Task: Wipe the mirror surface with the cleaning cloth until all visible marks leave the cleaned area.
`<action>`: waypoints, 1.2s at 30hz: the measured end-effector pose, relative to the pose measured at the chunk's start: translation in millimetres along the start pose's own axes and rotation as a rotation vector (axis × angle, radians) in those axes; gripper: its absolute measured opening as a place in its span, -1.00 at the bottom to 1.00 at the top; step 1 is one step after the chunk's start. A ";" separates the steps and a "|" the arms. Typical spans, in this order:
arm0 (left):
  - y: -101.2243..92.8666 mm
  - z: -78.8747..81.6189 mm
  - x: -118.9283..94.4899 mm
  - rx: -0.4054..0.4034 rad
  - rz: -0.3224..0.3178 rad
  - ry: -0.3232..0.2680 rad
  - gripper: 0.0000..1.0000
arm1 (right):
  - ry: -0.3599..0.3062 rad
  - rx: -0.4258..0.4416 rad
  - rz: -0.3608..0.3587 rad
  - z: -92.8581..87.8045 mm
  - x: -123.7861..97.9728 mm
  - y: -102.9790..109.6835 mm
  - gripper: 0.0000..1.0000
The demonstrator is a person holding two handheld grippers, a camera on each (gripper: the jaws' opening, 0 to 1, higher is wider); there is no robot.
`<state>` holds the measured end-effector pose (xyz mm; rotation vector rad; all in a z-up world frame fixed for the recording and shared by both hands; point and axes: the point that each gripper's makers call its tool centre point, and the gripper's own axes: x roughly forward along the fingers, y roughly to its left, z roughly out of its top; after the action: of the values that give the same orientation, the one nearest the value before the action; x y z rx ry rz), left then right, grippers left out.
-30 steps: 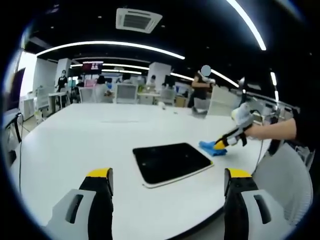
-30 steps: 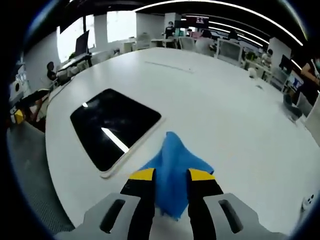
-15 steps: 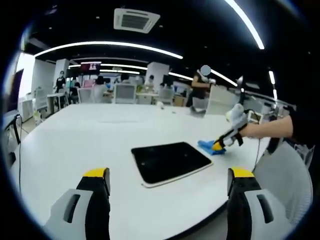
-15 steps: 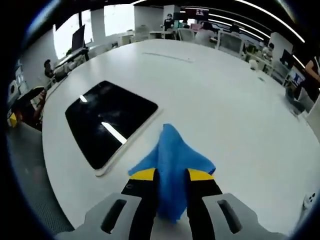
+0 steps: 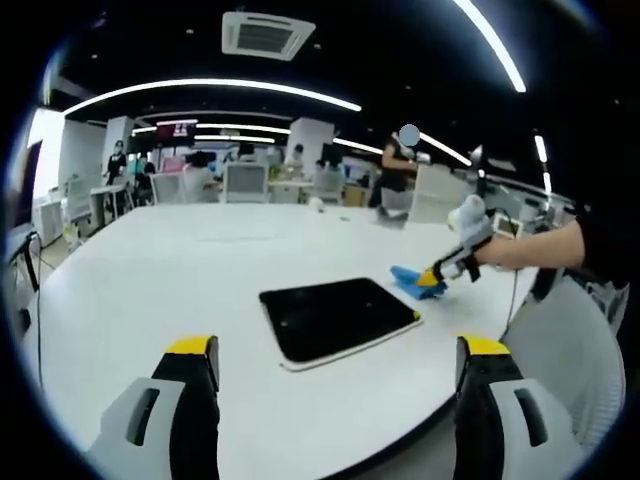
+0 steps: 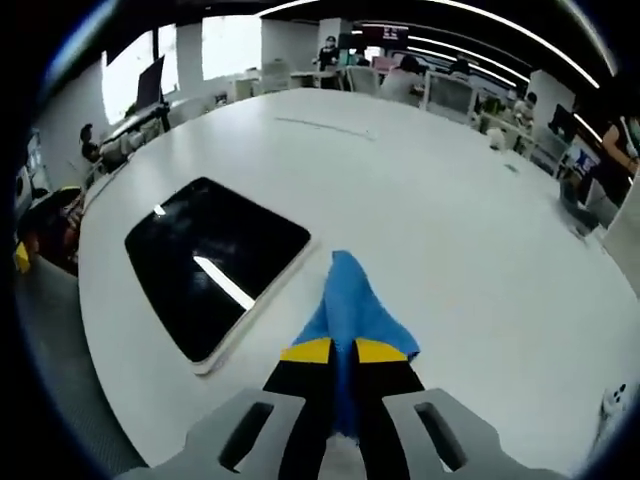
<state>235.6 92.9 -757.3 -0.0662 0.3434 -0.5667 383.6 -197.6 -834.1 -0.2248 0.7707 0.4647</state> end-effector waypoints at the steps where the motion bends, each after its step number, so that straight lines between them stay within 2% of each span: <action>1: -0.3 0.1 -0.1 0.000 -0.001 -0.001 0.98 | -0.018 0.033 0.007 8.5 -0.2 1.6 -0.97; 4: -1.1 0.1 0.3 0.002 -0.007 -0.002 0.98 | -0.056 0.117 0.043 33.8 -1.4 12.9 -0.97; 7: -1.7 -0.7 0.6 0.004 -0.011 0.004 0.98 | -0.058 0.120 0.058 47.5 2.5 31.4 -0.97; 8: -1.7 -0.6 0.9 0.004 -0.011 0.005 0.98 | -0.052 0.119 0.063 51.1 12.7 34.2 -0.97; 14: -1.0 -0.2 0.6 0.003 -0.011 0.000 0.98 | 0.014 0.069 0.088 44.9 50.9 59.2 -0.97; 16: -1.9 -0.4 0.7 0.002 -0.015 0.001 0.98 | 0.062 0.032 0.070 37.2 58.9 62.0 -0.97; 17: -1.9 -0.5 0.4 0.001 -0.017 0.001 0.98 | 0.064 0.012 0.063 36.2 61.6 63.3 -0.97; 19: -1.9 -0.4 0.3 0.000 -0.017 0.000 0.97 | 0.055 0.023 0.056 40.6 61.1 63.1 -0.97; 21: -1.6 -0.2 0.3 0.000 -0.015 -0.002 0.97 | 0.056 -0.010 0.058 39.1 60.2 63.2 -0.97; 24: -2.2 0.2 0.2 -0.003 -0.019 -0.005 0.94 | 0.049 0.032 0.054 38.4 61.0 59.1 -0.97; 36: -4.3 0.4 -0.2 -0.005 -0.031 -0.008 0.90 | 0.053 0.038 0.018 40.3 65.0 57.8 -0.98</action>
<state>233.4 89.4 -756.2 -0.0790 0.3366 -0.5962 421.1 -111.6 -853.8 -0.1958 0.8330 0.4624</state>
